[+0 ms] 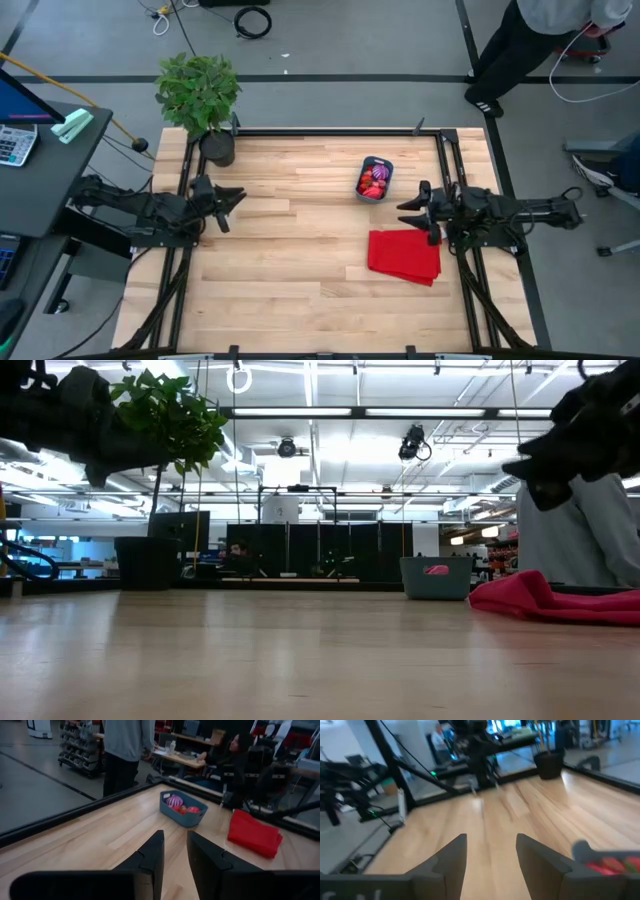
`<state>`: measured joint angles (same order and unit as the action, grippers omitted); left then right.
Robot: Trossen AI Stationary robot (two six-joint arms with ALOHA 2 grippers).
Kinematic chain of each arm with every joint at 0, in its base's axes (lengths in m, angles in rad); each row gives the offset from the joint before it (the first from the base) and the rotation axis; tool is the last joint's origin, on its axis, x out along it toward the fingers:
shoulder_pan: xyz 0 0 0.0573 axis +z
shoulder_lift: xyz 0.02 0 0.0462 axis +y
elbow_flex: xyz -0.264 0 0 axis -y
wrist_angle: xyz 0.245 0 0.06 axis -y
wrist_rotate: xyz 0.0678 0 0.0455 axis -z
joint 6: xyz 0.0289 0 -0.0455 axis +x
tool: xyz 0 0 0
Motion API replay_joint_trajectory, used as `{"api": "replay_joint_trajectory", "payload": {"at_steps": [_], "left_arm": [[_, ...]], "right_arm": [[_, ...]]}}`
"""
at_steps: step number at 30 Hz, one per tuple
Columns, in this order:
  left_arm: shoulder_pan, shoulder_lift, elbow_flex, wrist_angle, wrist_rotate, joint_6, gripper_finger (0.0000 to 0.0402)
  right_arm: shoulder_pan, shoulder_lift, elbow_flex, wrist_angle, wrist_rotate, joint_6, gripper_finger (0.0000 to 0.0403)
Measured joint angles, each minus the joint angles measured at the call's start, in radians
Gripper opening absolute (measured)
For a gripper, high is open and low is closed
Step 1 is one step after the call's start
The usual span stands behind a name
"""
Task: Pick and placing Produce into tupperware
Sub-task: Return to Home Position
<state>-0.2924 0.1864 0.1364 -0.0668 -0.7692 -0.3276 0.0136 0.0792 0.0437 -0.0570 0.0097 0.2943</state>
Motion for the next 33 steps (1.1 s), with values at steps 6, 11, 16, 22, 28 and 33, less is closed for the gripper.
{"api": "replay_joint_trajectory", "payload": {"at_steps": [6, 11, 16, 22, 28, 33], "left_arm": [[0.000, -0.032, 0.000, 0.000, 0.000, -0.001, 0.0082], [0.000, -0.076, 0.000, 0.002, -0.001, 0.000, 0.0082], [0.000, -0.117, 0.000, 0.001, 0.000, 0.000, 0.0089], [0.000, -0.167, 0.000, 0.000, 0.000, -0.001, 0.0089], [0.000, -0.183, 0.000, 0.000, 0.000, 0.000, 0.0080], [0.000, -0.183, 0.000, 0.000, 0.000, 0.000, 0.0078]], "right_arm": [[0.024, -0.072, 0.001, 0.001, 0.000, 0.000, 0.0180], [0.036, -0.078, 0.001, 0.000, 0.000, 0.000, 0.0180], [0.049, -0.078, -0.001, -0.002, -0.001, 0.000, 0.0180], [0.049, -0.078, -0.001, -0.002, -0.001, -0.001, 0.0180], [0.049, -0.079, -0.002, -0.002, -0.001, -0.001, 0.0180], [0.049, -0.079, -0.002, -0.002, -0.001, -0.001, 0.0180]]}}
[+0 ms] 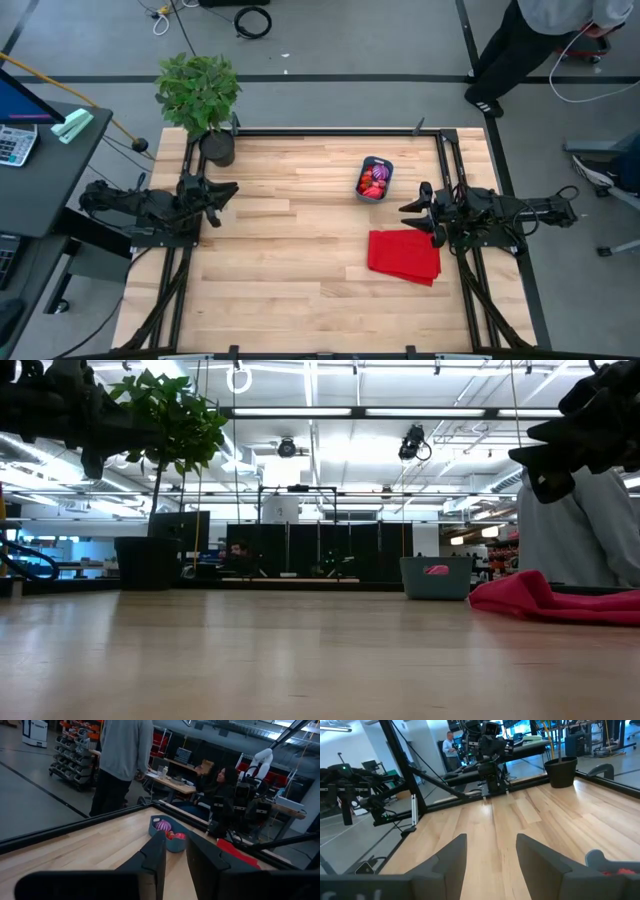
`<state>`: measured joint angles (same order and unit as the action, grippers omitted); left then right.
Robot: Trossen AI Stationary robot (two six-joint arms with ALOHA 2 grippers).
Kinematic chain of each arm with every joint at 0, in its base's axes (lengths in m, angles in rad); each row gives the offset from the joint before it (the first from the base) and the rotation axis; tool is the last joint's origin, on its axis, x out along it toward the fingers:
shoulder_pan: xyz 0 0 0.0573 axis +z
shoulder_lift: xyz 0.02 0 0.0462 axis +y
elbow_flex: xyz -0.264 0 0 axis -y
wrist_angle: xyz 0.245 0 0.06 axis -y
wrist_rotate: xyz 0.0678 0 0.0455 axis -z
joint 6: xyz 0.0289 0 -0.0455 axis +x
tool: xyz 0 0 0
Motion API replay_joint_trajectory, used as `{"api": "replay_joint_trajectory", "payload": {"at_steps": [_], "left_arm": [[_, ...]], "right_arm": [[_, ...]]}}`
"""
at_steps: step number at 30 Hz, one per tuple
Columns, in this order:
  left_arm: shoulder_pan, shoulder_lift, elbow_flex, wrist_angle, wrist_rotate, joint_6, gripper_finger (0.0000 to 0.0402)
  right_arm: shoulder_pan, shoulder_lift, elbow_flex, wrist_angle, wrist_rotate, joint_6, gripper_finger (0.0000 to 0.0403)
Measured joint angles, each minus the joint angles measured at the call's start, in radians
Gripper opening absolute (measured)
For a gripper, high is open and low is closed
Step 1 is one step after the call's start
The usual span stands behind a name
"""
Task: Pick and placing Produce into tupperware
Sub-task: Return to Home Position
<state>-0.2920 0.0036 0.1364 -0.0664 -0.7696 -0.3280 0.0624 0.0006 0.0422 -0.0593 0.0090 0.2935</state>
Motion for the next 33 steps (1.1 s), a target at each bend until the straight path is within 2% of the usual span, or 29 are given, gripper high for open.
{"api": "replay_joint_trajectory", "payload": {"at_steps": [10, 21, 33], "left_arm": [[0.000, 0.000, 0.000, 0.000, 0.000, 0.000, 0.0091], [0.000, 0.001, 0.000, 0.000, 0.000, 0.000, 0.0080], [0.000, 0.002, 0.000, 0.000, 0.000, 0.000, 0.0091]], "right_arm": [[0.000, 0.001, 0.000, 0.000, 0.000, 0.000, 0.0180], [0.000, 0.030, -0.001, 0.000, 0.000, 0.000, 0.0180], [0.000, 0.031, -0.001, 0.000, 0.000, 0.000, 0.0180]]}}
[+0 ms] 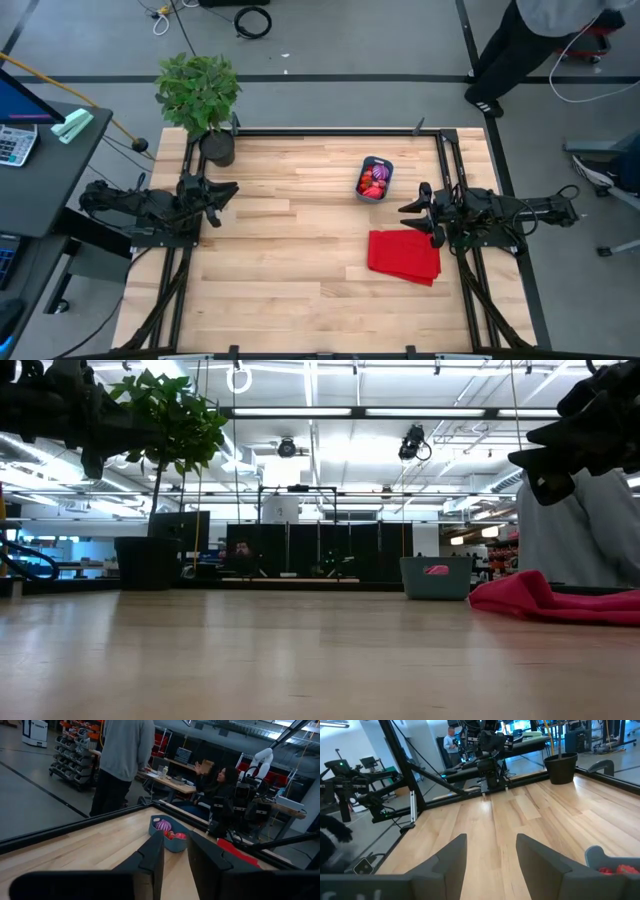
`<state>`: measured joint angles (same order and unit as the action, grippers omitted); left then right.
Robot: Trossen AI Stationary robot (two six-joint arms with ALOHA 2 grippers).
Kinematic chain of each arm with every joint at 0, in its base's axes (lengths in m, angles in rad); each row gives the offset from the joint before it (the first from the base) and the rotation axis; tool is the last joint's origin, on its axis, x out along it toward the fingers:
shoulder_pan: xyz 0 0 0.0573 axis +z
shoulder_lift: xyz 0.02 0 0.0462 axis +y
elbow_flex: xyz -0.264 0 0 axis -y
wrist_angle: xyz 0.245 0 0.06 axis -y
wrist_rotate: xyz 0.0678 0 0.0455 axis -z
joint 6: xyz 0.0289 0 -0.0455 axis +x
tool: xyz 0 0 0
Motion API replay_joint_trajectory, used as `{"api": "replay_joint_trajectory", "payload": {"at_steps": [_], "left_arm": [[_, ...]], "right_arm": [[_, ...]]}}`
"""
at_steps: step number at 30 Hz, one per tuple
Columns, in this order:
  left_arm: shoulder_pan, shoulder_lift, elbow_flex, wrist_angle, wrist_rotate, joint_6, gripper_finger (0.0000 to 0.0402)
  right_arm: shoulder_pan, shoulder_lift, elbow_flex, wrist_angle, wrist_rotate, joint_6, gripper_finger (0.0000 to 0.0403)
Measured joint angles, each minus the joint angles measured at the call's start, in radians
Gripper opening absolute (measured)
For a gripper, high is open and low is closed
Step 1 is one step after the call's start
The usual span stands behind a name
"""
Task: Pick and placing Produce into tupperware
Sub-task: Return to Home Position
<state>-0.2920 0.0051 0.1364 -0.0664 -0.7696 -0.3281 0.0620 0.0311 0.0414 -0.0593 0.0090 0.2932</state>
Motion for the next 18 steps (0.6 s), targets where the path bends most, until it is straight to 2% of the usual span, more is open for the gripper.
{"api": "replay_joint_trajectory", "payload": {"at_steps": [8, 18], "left_arm": [[0.000, 0.000, 0.000, 0.000, 0.000, 0.000, 0.0080], [0.000, 0.000, 0.000, 0.000, 0.000, 0.000, 0.0091]], "right_arm": [[0.000, 0.000, 0.000, 0.000, 0.000, 0.000, 0.0180], [0.000, 0.001, 0.000, 0.000, 0.000, 0.000, 0.0180]]}}
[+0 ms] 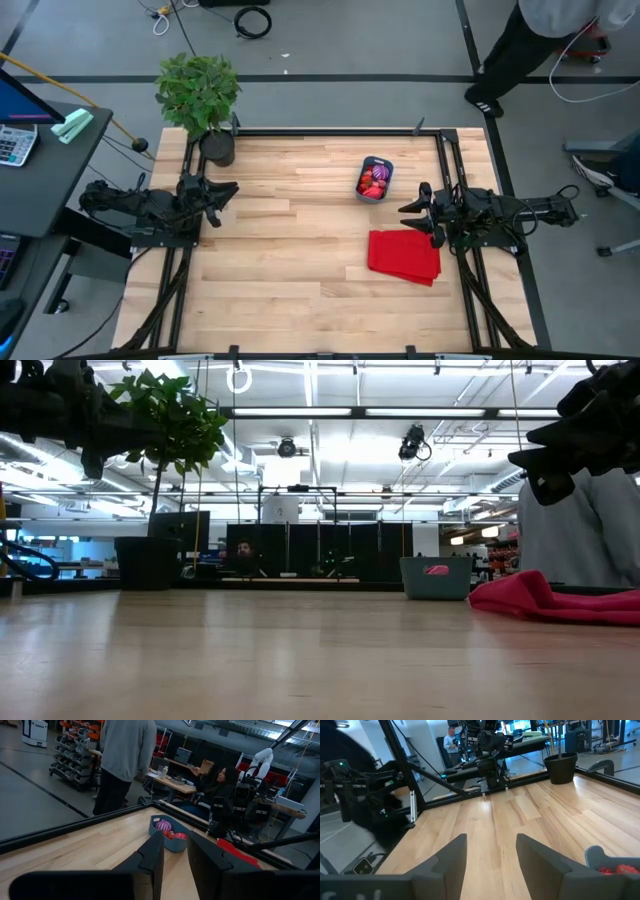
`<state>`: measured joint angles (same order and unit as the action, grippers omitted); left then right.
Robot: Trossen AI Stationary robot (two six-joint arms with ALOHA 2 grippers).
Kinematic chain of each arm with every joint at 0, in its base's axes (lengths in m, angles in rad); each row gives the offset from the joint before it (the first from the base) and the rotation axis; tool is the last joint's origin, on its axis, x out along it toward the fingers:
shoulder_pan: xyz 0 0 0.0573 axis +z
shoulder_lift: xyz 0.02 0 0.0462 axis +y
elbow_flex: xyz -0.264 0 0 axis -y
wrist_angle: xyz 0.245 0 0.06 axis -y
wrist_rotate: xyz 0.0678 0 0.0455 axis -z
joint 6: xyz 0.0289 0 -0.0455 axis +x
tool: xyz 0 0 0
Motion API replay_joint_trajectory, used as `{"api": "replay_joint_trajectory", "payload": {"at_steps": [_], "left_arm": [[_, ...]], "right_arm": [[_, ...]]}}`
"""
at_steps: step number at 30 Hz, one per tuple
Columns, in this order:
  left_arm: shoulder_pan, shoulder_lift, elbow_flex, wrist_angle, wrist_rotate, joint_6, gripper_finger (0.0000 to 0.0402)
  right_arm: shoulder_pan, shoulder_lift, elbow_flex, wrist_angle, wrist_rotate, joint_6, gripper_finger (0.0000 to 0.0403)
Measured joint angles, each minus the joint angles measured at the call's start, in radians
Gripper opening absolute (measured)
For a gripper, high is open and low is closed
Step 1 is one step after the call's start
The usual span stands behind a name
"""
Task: Pick and placing Produce into tupperware
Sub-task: Return to Home Position
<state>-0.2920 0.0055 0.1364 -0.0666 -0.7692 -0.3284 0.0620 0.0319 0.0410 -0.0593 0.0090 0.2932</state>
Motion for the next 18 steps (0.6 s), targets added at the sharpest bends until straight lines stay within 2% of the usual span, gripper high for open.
{"api": "replay_joint_trajectory", "payload": {"at_steps": [10, 18], "left_arm": [[0.000, 0.000, 0.000, 0.000, 0.000, 0.000, 0.0080], [0.000, 0.000, 0.000, 0.000, 0.000, 0.000, 0.0090]], "right_arm": [[0.000, 0.000, 0.000, 0.000, 0.000, 0.000, 0.0180], [0.000, 0.000, 0.000, 0.000, 0.000, 0.000, 0.0180]]}}
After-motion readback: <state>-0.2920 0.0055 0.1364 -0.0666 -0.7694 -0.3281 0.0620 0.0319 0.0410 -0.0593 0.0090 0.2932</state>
